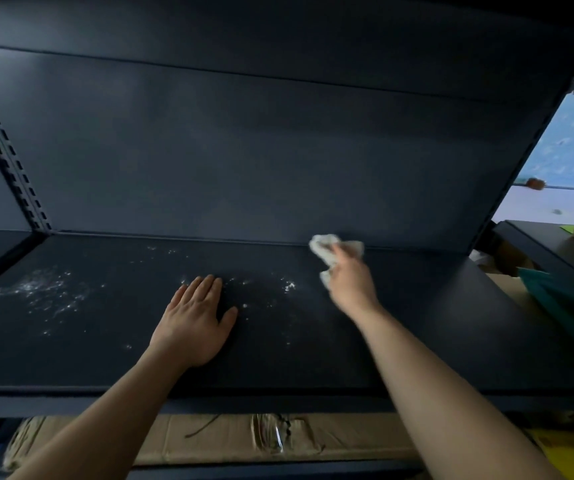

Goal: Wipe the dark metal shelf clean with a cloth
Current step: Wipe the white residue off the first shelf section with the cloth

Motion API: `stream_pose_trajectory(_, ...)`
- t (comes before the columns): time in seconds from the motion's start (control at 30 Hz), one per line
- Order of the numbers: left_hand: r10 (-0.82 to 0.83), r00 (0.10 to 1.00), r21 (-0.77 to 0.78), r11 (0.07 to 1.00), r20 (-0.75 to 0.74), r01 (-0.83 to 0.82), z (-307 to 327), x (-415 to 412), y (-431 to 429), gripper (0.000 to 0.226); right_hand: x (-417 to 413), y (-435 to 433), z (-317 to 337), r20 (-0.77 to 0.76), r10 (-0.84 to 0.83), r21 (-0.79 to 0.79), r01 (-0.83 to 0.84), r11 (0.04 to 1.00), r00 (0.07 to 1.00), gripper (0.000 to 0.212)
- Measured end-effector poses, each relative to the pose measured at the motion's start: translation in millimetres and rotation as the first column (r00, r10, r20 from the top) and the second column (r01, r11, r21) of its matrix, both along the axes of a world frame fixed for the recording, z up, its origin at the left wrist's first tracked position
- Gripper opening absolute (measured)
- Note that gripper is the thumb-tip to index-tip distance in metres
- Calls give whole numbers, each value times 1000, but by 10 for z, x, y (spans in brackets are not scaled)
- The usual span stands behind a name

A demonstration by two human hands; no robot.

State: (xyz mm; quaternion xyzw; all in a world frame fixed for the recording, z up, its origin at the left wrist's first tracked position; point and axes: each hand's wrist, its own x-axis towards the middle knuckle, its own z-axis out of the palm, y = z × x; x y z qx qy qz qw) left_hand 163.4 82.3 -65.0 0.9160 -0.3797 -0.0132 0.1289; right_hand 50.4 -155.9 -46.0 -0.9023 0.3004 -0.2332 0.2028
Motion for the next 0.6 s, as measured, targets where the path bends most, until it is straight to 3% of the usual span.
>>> stream_pose_trajectory(0.07, 1, 1000, 3, 1000, 10, -1, -12, -2, -9, 71, -164, -404, -15, -30, -142, -4, 142, 990, 989, 57)
stream_pose_trajectory(0.17, -1, 1000, 7, 1000, 6, 1, -20, -13, -27, 71, -203, -806, -77, -205, -295, -42, 293, 955, 933, 51)
stream_pose_trajectory(0.3, 4, 1000, -3, 1000, -3, -4, -20, -4, -2, 71, 165, -579, -36, -238, -248, -76, 237, 969, 939, 36)
stream_pose_trajectory(0.4, 16, 1000, -34, 999, -3, -16, -6, -29, 3, 71, 423, -268, -31, -376, -185, -148, 139, 979, 908, 38)
stream_pose_trajectory(0.5, 12, 1000, -40, 999, 5, -12, 43, -11, 175, 73, 577, 176, 4, -357, -59, -174, -5, 985, 932, 47)
stream_pose_trajectory(0.6, -25, 1000, -67, 997, -4, 24, 117, -15, 247, 72, 669, 569, 162, -242, 159, 29, -157, 987, 957, 48)
